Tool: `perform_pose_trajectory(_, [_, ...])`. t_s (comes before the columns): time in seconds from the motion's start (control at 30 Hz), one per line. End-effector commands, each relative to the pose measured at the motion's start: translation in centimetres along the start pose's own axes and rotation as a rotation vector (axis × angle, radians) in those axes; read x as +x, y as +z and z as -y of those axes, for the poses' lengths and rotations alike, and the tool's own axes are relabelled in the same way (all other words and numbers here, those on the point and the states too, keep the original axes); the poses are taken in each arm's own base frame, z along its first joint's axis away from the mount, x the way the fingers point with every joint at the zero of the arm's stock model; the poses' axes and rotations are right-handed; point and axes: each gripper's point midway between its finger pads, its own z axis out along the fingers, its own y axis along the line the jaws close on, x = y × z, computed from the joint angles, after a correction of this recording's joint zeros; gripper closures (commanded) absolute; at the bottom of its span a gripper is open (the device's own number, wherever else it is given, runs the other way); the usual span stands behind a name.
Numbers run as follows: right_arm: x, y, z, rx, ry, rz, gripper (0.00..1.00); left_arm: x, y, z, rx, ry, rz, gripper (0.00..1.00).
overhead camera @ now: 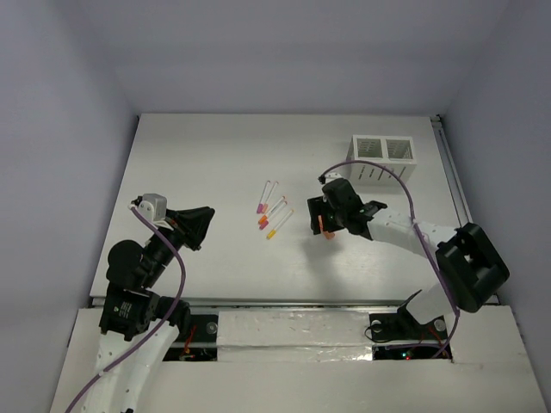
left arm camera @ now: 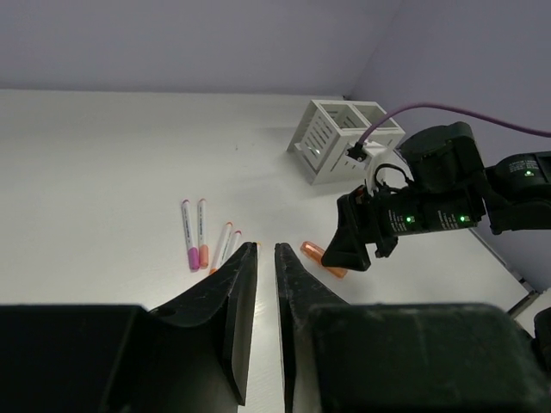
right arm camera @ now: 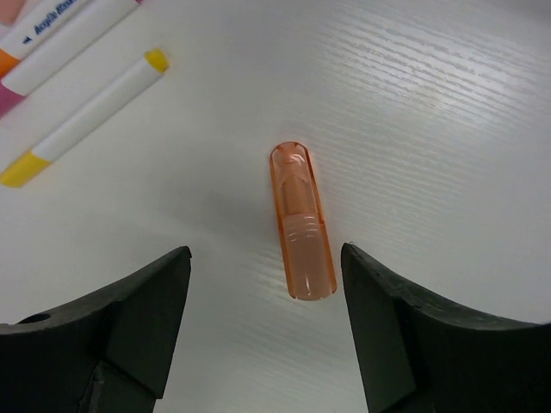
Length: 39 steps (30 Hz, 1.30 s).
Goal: Sort the stationery into containers
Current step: Pick up the stationery from the center of the board, then place the stationery in the storage box.
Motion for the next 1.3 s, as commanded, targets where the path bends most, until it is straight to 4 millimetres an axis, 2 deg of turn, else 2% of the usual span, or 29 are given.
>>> perform_pose_trajectory(0.0, [-0.9, 0.3, 0.2, 0.032, -0.031, -0.013, 0.24, -1.9, -0.2, 1.0, 0.036, 0.019, 0.069, 0.88])
perform_pose_trajectory(0.07, [0.6, 1.4, 0.6, 0.059, -0.049, -0.099, 0.24, -1.9, -0.2, 1.0, 0.037, 0.018, 0.067, 0.88])
perform_pose_trajectory(0.1, [-0.2, 1.7, 0.4, 0.064, -0.05, -0.097, 0.25, -1.9, -0.2, 1.0, 0.037, 0.019, 0.068, 0.88])
perform_pose_trajectory(0.17, [0.4, 2.7, 0.8, 0.095, -0.056, -0.134, 0.26, -1.9, -0.2, 1.0, 0.037, 0.019, 0.068, 0.87])
perform_pose_trajectory(0.33, [-0.1, 3.6, 1.5, 0.164, -0.055, -0.149, 0.3, -2.0, -0.4, 1.1, 0.039, 0.022, 0.074, 0.87])
perform_pose_trajectory(0.4, [0.7, 4.0, 1.9, 0.186, -0.056, -0.178, 0.33, -2.0, -0.4, 1.2, 0.042, 0.023, 0.076, 0.87])
perform_pose_trajectory(0.53, [1.0, 4.1, 1.8, 0.185, -0.048, -0.19, 0.54, -2.2, -0.5, 1.3, 0.044, 0.025, 0.083, 0.87])
perform_pose_trajectory(0.63, [1.2, 3.9, 1.8, 0.179, -0.039, -0.19, 0.56, -2.2, -0.6, 1.2, 0.042, 0.025, 0.084, 0.87])
perform_pose_trajectory(0.7, [1.2, 3.8, 1.8, 0.181, -0.04, -0.19, 0.66, -2.2, -0.6, 1.2, 0.041, 0.025, 0.086, 0.87])
perform_pose_trajectory(0.73, [1.1, 3.6, 1.9, 0.182, -0.038, -0.184, 0.75, -2.2, -0.6, 1.2, 0.041, 0.025, 0.086, 0.87])
perform_pose_trajectory(0.8, [0.5, 3.4, 1.8, 0.178, -0.033, -0.159, 0.81, -2.2, -0.6, 1.2, 0.041, 0.027, 0.086, 0.87])
perform_pose_trajectory(0.83, [-0.3, 2.9, 1.5, 0.166, -0.026, -0.133, 0.85, -2.2, -0.6, 1.3, 0.042, 0.025, 0.085, 0.87])
perform_pose_trajectory(0.9, [-1.9, 2.3, 1.0, 0.149, -0.006, -0.082, 0.86, -2.2, -0.5, 1.2, 0.042, 0.025, 0.084, 0.87])
perform_pose_trajectory(1.0, [-6.3, 0.2, -0.1, 0.111, 0.039, 0.054, 0.87, -2.1, -0.4, 1.2, 0.041, 0.023, 0.078, 0.87])
perform_pose_trajectory(1.03, [-8.5, -0.6, 0.0, 0.108, 0.064, 0.114, 0.86, -2.0, -0.4, 1.1, 0.041, 0.024, 0.075, 0.87])
perform_pose_trajectory(1.13, [-14.9, -3.5, 1.9, 0.123, 0.153, 0.306, 0.86, -2.0, -0.4, 1.3, 0.047, 0.024, 0.075, 0.87])
perform_pose_trajectory(1.17, [-17.4, -4.3, 3.7, 0.134, 0.203, 0.379, 0.86, -2.1, -0.4, 1.3, 0.048, 0.024, 0.076, 0.87])
perform_pose_trajectory(1.23, [-20.4, -5.8, 5.6, 0.138, 0.26, 0.471, 0.86, -2.0, -0.4, 1.3, 0.051, 0.024, 0.075, 0.87])
perform_pose_trajectory(1.27, [-22.8, -6.9, 6.4, 0.143, 0.289, 0.543, 0.86, -2.0, -0.4, 1.3, 0.051, 0.026, 0.075, 0.87])
